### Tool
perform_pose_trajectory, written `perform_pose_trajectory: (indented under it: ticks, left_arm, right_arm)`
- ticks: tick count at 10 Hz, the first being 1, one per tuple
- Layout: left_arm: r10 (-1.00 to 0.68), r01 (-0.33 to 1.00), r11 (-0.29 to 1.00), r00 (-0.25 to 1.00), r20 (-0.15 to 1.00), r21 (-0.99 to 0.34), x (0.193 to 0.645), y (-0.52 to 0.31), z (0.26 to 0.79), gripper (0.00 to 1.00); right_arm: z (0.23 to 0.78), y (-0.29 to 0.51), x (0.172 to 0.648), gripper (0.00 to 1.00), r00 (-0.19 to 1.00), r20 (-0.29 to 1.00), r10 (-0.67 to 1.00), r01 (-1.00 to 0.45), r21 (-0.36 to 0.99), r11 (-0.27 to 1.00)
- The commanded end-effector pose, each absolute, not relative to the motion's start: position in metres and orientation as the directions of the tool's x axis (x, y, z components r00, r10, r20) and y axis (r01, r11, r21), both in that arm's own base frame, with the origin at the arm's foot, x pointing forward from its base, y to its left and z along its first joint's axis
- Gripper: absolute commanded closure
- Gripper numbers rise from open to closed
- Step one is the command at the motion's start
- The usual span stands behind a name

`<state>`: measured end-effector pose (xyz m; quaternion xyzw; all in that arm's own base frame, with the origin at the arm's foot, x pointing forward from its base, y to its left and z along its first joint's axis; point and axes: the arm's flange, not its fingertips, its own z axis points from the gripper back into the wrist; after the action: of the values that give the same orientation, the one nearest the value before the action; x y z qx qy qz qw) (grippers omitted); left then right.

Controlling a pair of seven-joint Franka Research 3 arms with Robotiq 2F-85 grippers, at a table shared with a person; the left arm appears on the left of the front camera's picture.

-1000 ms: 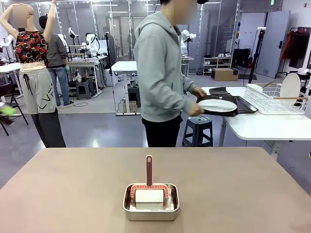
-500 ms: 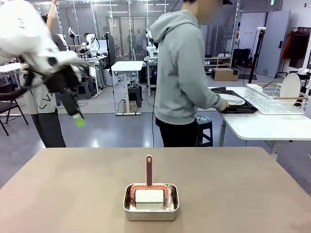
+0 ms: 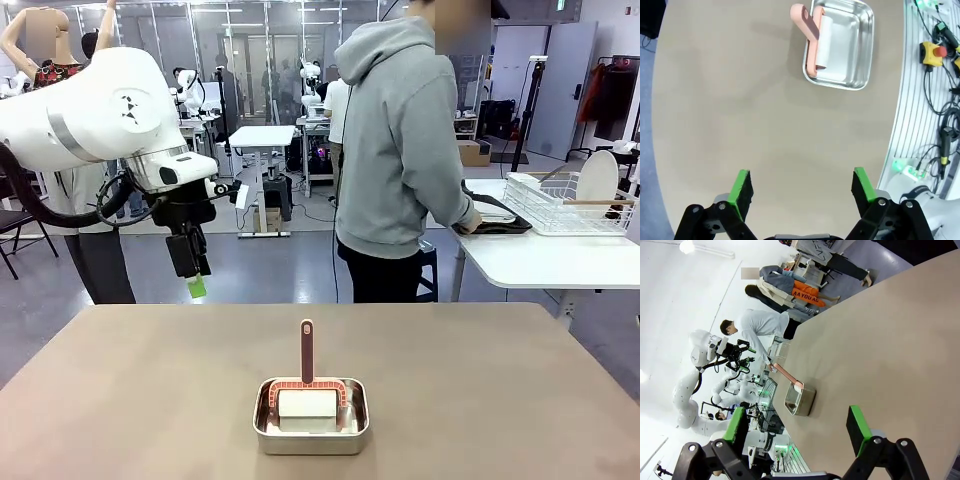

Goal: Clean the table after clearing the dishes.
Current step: When the right (or left) Handle tray is removed, use the right hand (or left hand) to clean the right (or left) side of the table with the Lint Roller.

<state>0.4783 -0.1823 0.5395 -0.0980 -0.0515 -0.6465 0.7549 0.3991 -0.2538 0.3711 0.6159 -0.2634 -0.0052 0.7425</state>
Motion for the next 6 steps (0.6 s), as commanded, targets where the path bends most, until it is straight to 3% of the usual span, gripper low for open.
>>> perform_pose_trajectory:
  ticks: [1,5,6]
  left_arm:
    - [-0.963,0.985,0.159,0.171,0.208,-0.073,0.476,-0.179,0.547,0.00]
    - [-0.964,0.986,0.150,0.163,0.208,-0.075,0.479,-0.181,0.543,0.00]
    - [-0.981,0.997,0.063,0.070,0.181,-0.042,0.480,-0.200,0.528,0.00]
  right_arm:
    - [0.375,-0.253,0.398,0.00,0.862,0.388,-0.327,-0.320,0.915,0.244]
    - [0.375,-0.253,0.398,0.00,0.862,0.388,-0.327,-0.320,0.915,0.244]
    - [0.375,-0.253,0.398,0.00,0.862,0.388,-0.327,-0.320,0.915,0.244]
